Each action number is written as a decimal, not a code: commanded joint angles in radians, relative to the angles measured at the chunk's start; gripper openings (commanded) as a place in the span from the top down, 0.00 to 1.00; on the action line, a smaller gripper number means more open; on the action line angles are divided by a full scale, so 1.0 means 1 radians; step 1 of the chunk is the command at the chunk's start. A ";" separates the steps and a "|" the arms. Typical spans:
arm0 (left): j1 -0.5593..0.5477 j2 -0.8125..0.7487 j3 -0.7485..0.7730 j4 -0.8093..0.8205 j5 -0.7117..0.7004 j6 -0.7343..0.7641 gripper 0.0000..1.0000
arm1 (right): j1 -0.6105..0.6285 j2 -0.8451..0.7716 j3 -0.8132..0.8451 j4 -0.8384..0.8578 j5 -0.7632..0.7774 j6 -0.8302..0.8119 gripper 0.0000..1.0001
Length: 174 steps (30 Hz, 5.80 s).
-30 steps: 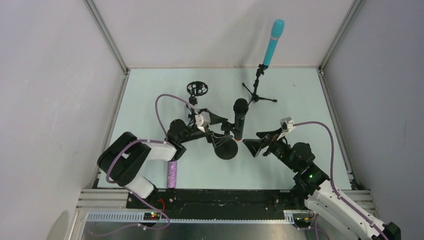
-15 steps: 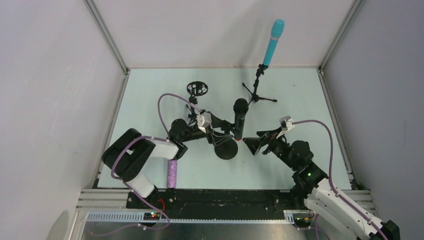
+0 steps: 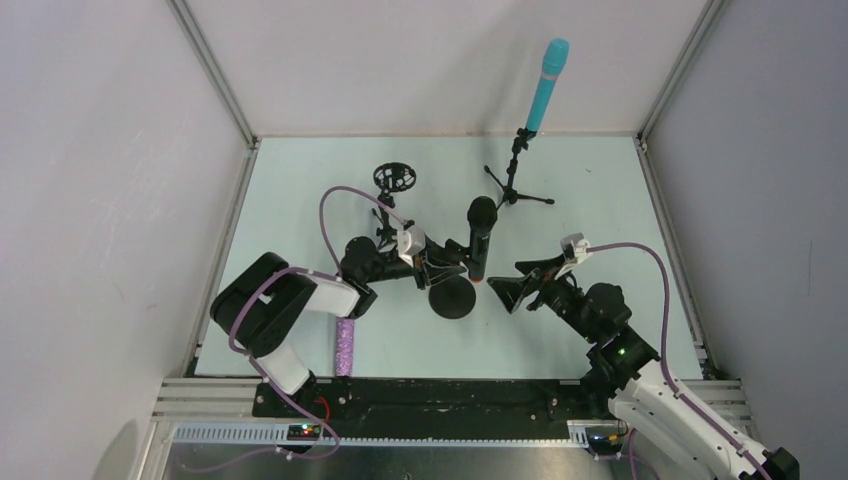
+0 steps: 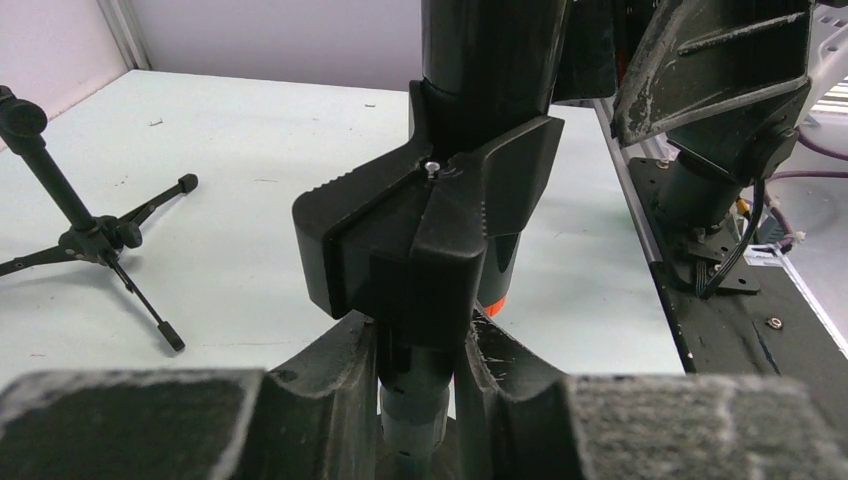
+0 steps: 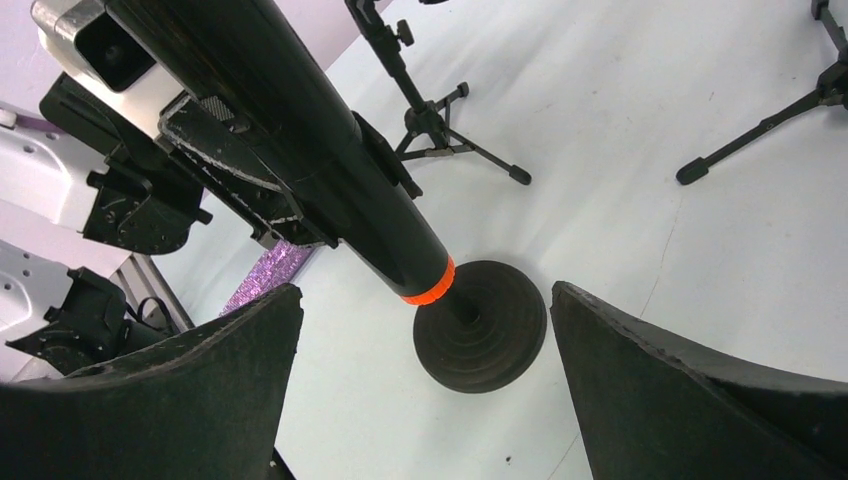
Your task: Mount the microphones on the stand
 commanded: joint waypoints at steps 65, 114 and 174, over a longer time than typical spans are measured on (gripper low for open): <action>-0.096 -0.463 0.170 -0.246 -0.347 -0.185 1.00 | 0.374 0.646 0.134 0.774 0.296 -0.461 0.61; -0.101 -0.604 0.327 -0.245 -0.243 -0.152 1.00 | 0.381 0.772 0.058 0.741 0.224 -0.451 1.00; -0.149 -0.490 0.234 -0.150 -0.249 -0.230 1.00 | 0.385 0.507 0.161 0.724 0.168 -0.565 0.32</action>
